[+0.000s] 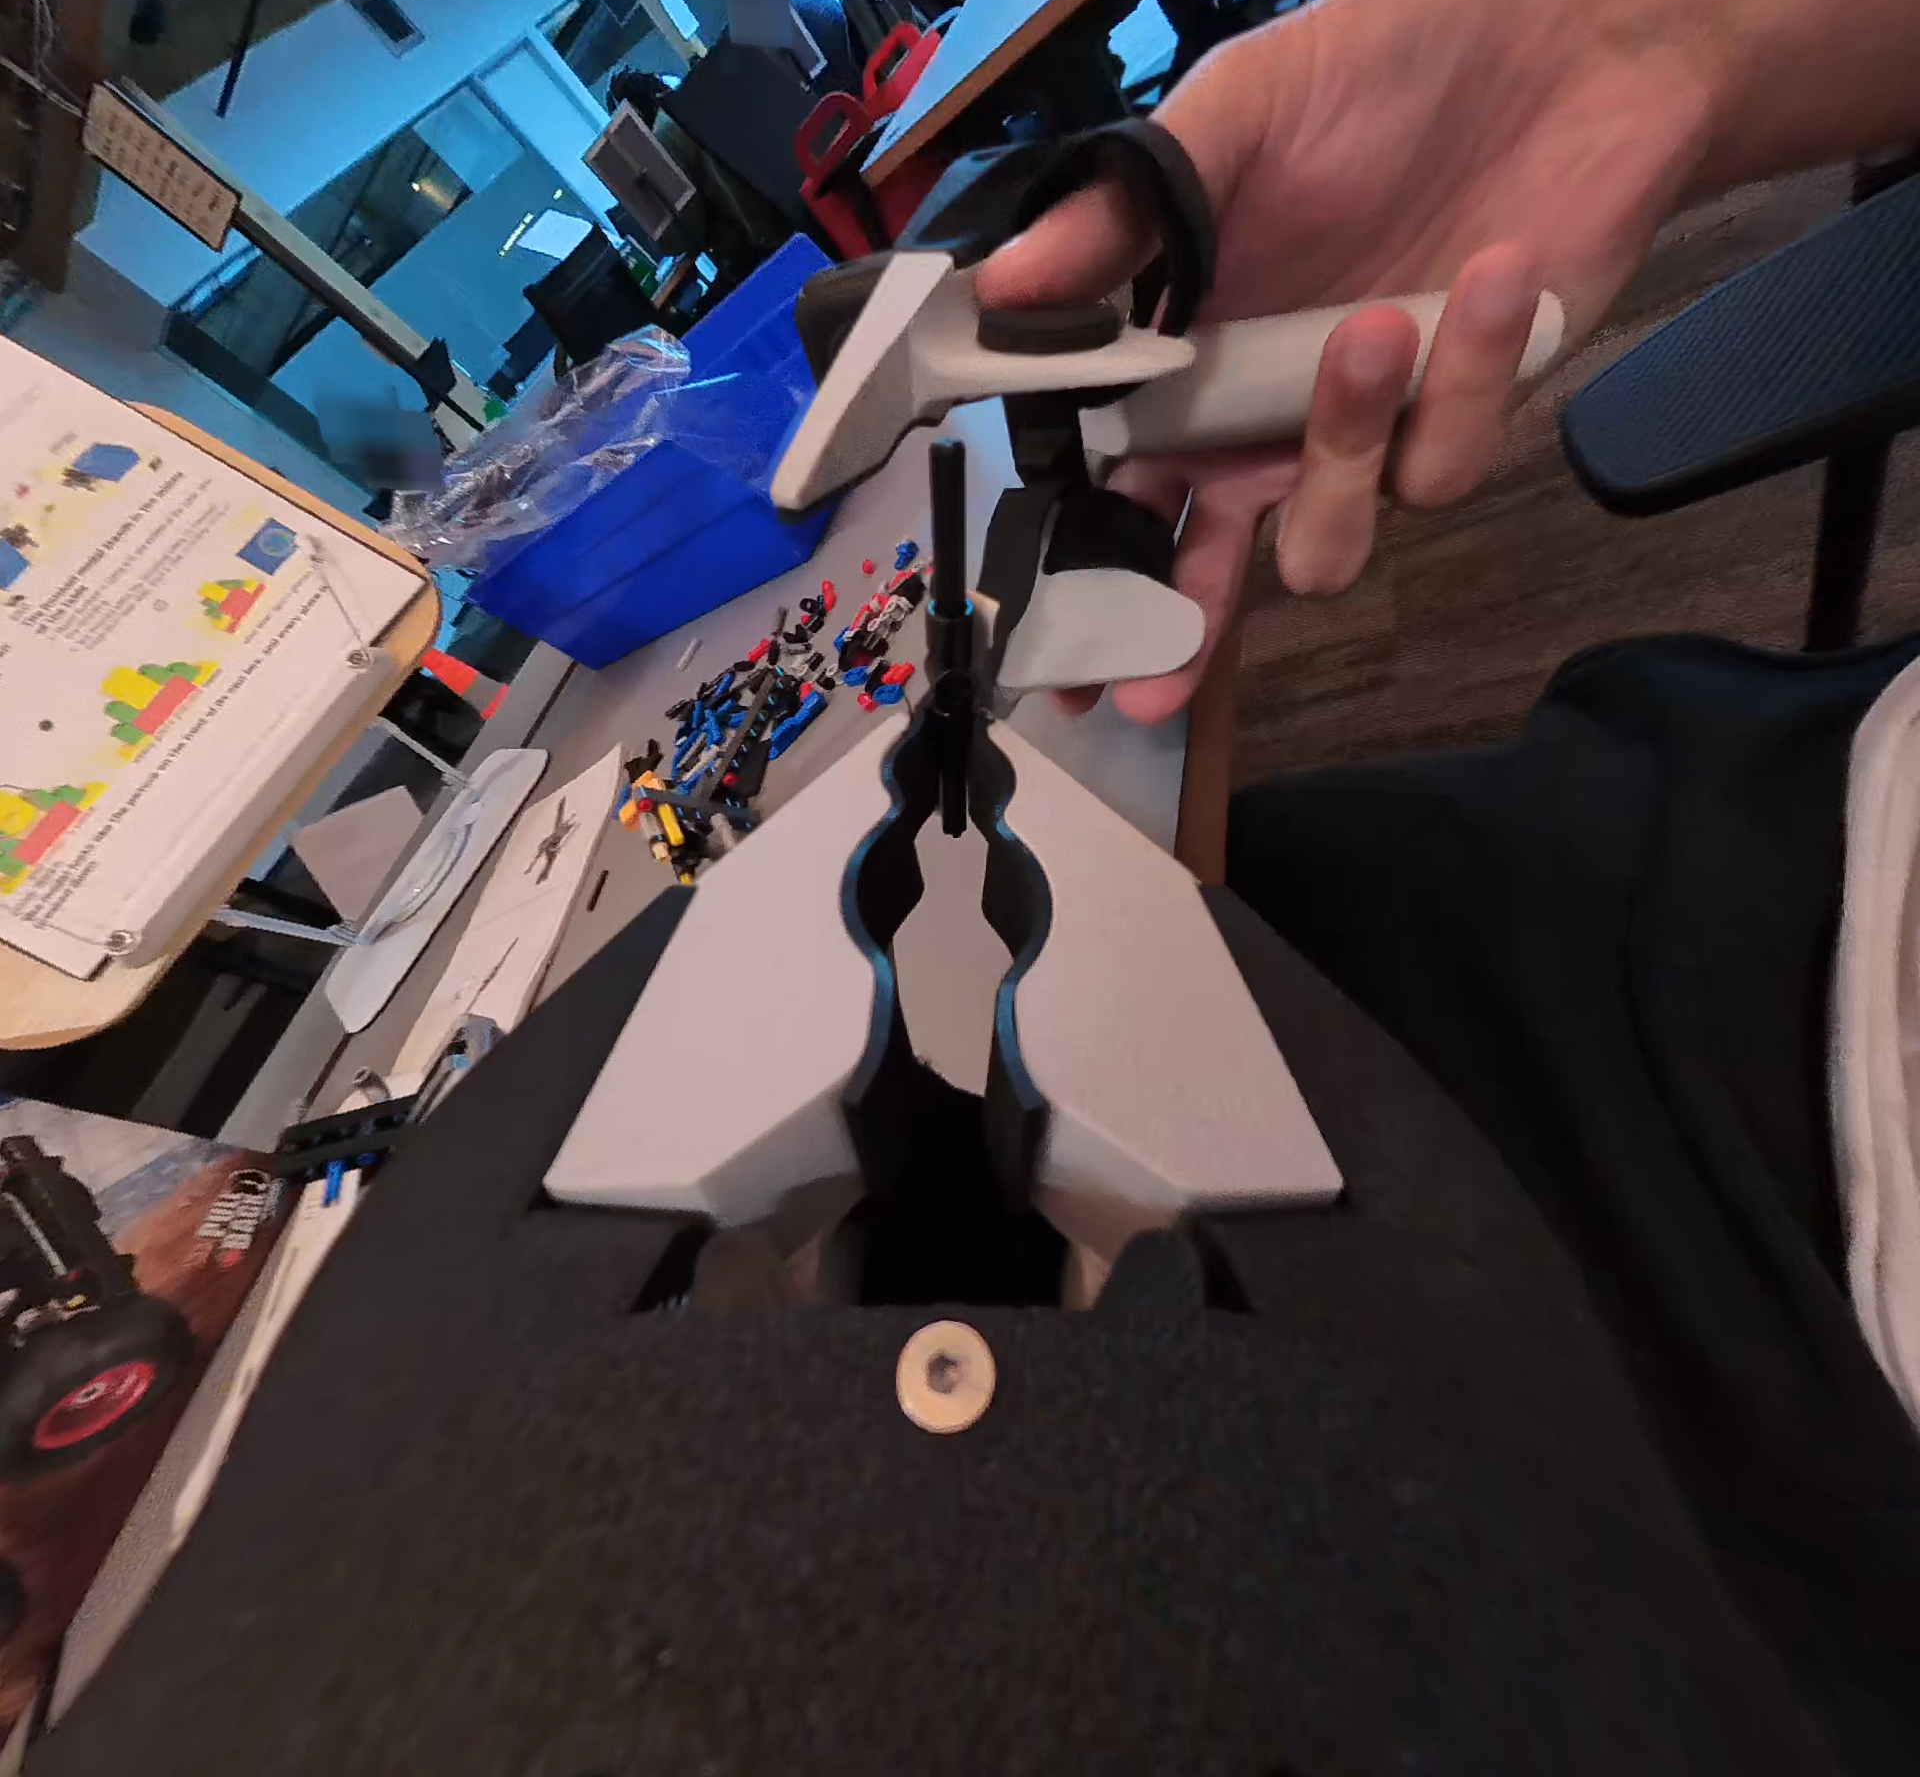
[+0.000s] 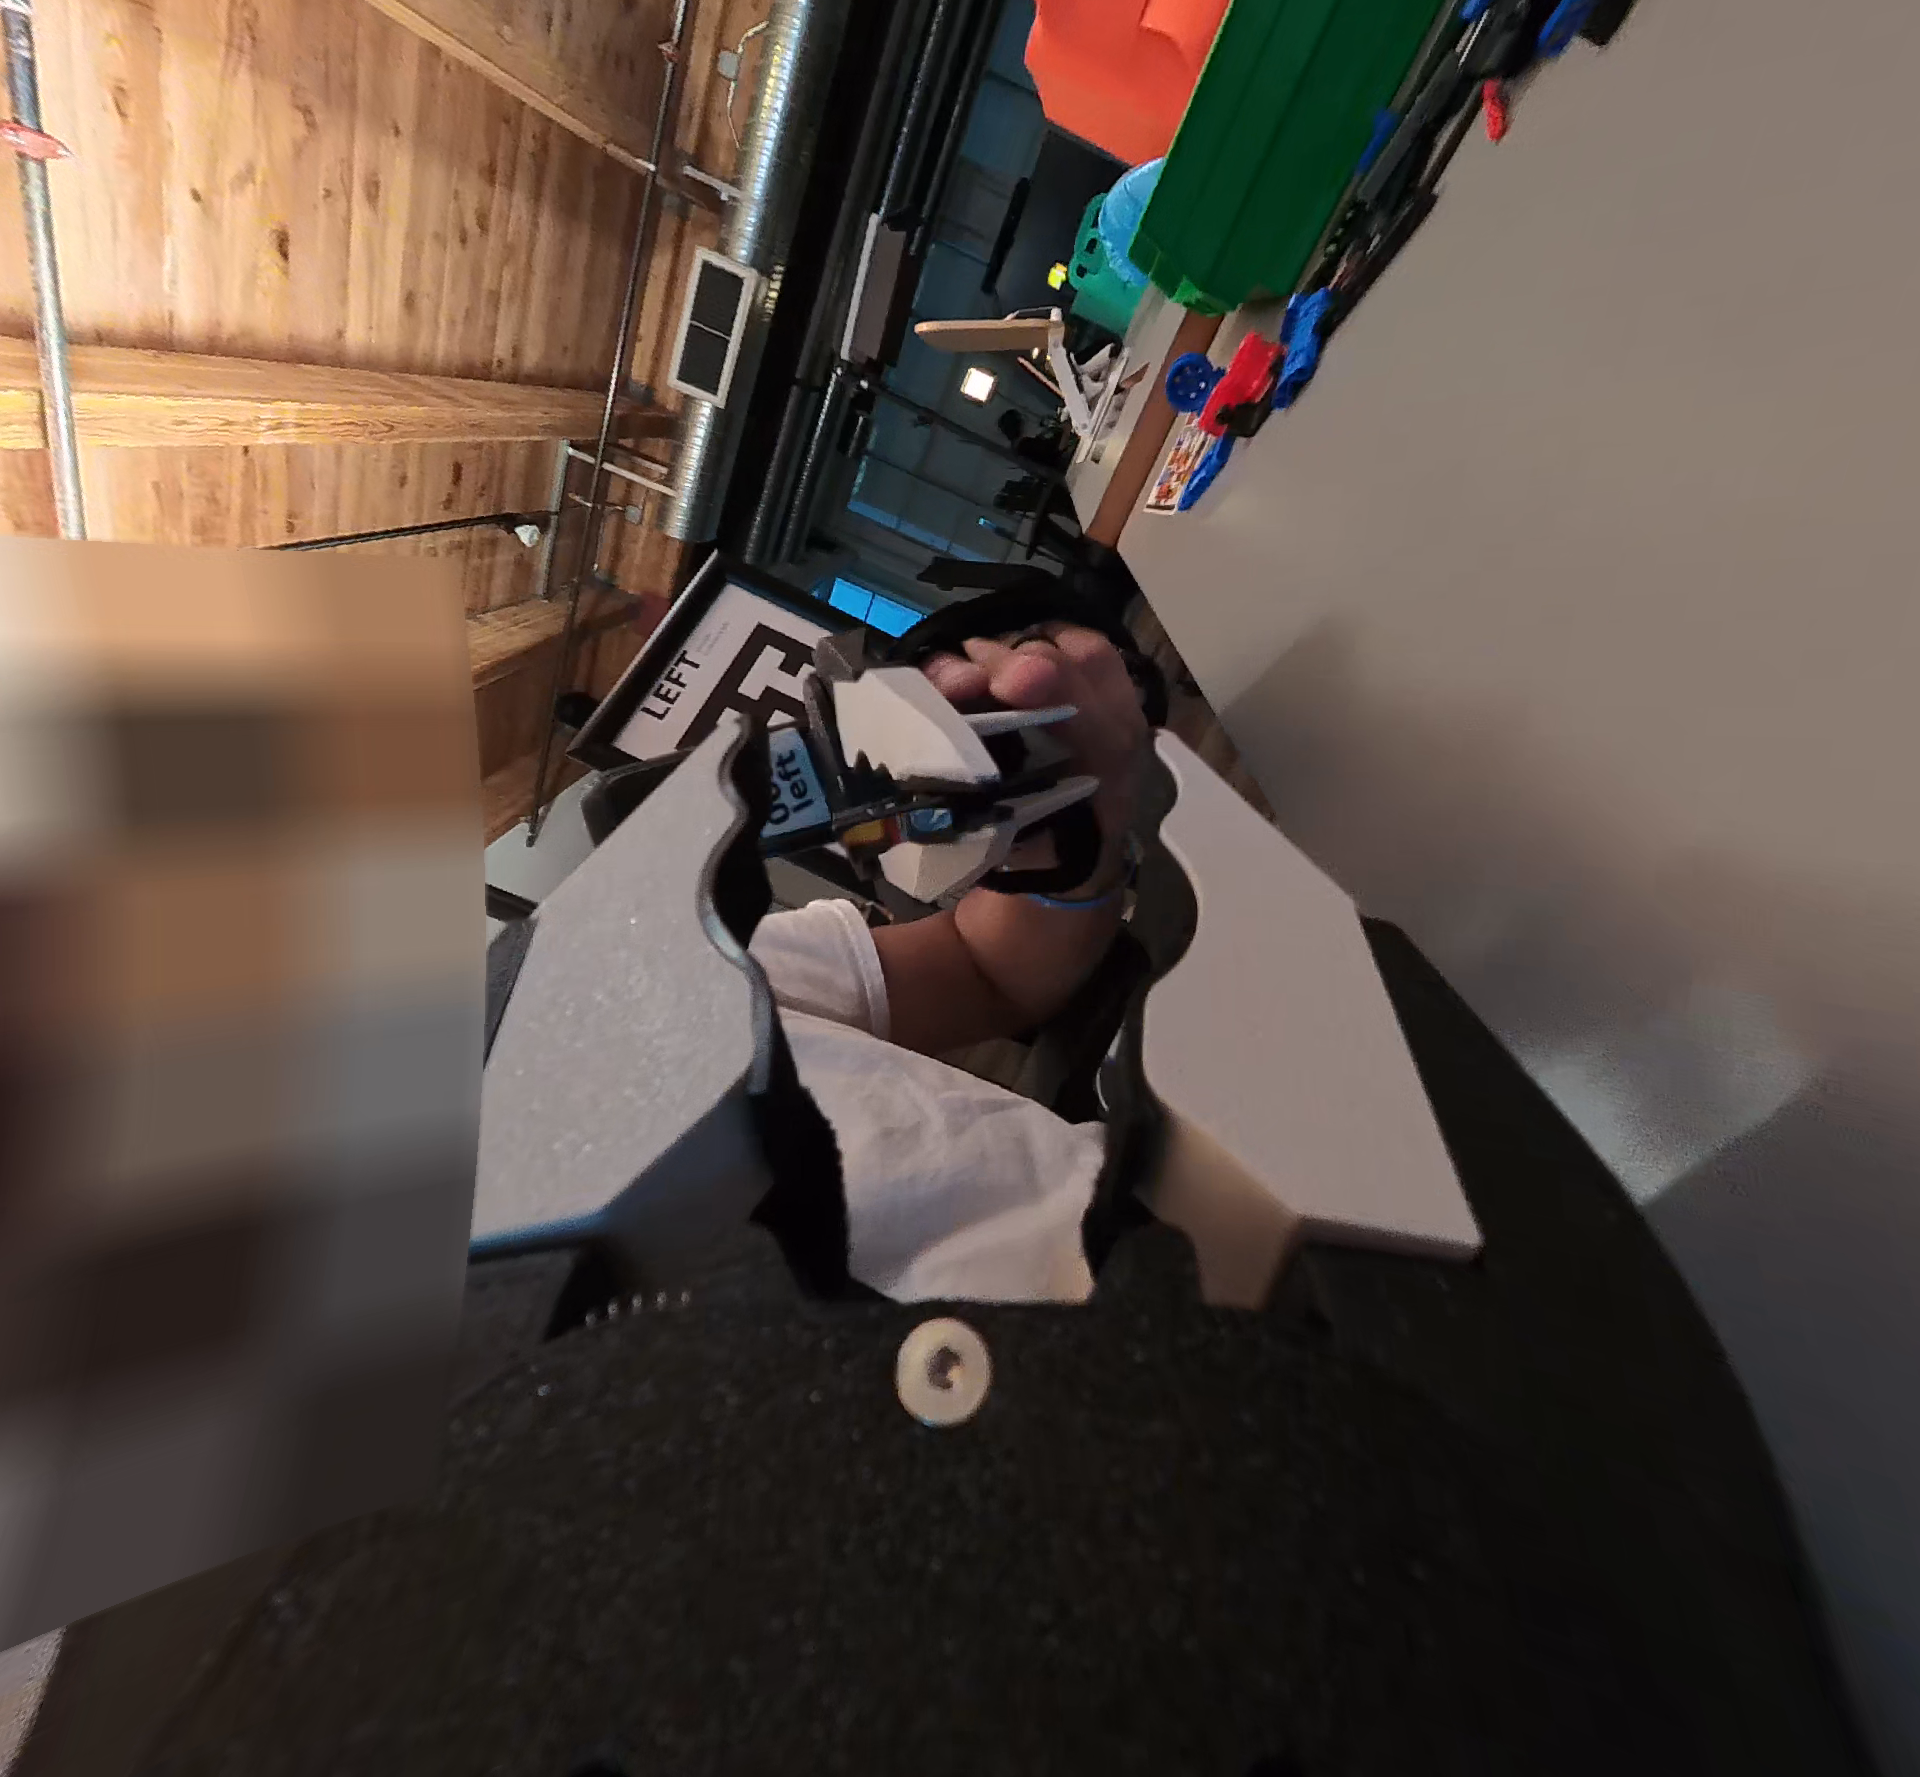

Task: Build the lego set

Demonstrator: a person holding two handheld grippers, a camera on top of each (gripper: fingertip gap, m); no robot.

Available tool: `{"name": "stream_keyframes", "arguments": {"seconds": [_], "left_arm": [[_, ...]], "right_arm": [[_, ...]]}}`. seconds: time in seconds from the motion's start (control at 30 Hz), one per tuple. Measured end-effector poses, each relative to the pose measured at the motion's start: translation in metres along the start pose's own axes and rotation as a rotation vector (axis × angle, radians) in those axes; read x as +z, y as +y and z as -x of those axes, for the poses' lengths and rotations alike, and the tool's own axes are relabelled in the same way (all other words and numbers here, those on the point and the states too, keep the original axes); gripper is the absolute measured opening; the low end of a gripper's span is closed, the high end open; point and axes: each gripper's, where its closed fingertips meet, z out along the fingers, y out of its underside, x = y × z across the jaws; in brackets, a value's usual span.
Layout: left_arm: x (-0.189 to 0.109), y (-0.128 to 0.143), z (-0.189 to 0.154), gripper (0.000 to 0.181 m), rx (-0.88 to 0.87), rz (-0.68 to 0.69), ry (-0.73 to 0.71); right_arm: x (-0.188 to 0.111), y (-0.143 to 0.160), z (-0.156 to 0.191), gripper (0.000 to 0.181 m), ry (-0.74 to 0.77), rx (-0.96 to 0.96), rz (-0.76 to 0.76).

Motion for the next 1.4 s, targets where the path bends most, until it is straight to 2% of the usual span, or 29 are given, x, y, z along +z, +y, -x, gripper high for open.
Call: {"name": "stream_keyframes", "arguments": {"seconds": [0.03,0.1,0.3,0.4,0.5,0.73,1.0,1.17,1.33,1.4], "left_arm": [[0.001,0.001,0.000,0.004,-0.023,-0.001,0.009],[0.000,-0.001,-0.001,0.004,-0.139,-0.043,0.054],[-0.005,-0.012,-0.006,0.004,-0.620,-0.234,0.347],[-0.013,-0.026,-0.005,0.004,-0.842,-0.352,0.510],[-0.021,-0.036,-0.001,0.003,-0.967,-0.443,0.608],[-0.027,-0.044,0.005,0.003,-1.108,-0.544,0.701],[-0.025,-0.047,-0.006,0.003,-1.148,-0.517,0.793],[-0.025,-0.048,-0.014,0.004,-1.132,-0.484,0.836],[-0.021,-0.042,-0.011,0.003,-1.173,-0.457,0.825],[-0.019,-0.040,-0.009,0.003,-1.191,-0.442,0.803]], "right_arm": [[-0.002,-0.003,0.001,0.070,-0.009,-0.008,-0.017],[-0.007,-0.012,0.004,0.064,-0.006,-0.081,-0.041],[-0.021,-0.023,0.028,0.033,-0.065,-0.423,-0.072],[-0.018,-0.016,0.028,0.027,-0.088,-0.491,-0.046],[-0.015,-0.011,0.033,0.024,-0.143,-0.517,-0.044],[0.004,-0.001,0.041,0.025,-0.202,-0.507,-0.120],[0.010,0.018,0.041,0.021,-0.266,-0.451,0.014],[0.010,0.022,0.033,0.015,-0.226,-0.463,0.076],[0.008,0.021,0.034,0.000,-0.214,-0.483,0.077],[0.008,0.018,0.031,0.001,-0.190,-0.485,0.064]]}}
